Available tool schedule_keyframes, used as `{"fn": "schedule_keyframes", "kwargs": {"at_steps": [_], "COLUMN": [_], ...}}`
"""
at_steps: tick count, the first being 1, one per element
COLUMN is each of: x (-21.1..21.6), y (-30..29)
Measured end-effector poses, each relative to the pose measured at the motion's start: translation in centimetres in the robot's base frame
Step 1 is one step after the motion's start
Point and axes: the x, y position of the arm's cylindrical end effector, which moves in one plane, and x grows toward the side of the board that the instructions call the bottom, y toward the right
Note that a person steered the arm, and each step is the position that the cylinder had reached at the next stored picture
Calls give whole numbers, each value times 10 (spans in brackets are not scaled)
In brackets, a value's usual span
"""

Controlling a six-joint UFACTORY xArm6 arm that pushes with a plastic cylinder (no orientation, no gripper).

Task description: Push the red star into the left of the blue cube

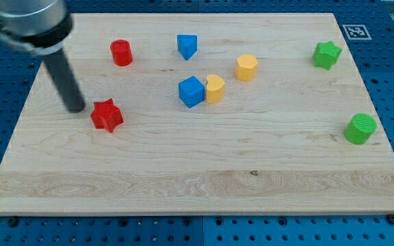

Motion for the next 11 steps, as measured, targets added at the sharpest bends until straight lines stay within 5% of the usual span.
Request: {"fn": "schedule_keyframes", "kwargs": {"at_steps": [2, 4, 6, 7, 9, 11], "x": [25, -34, 24, 28, -48, -45], "y": [13, 93, 41, 65, 163, 71]}}
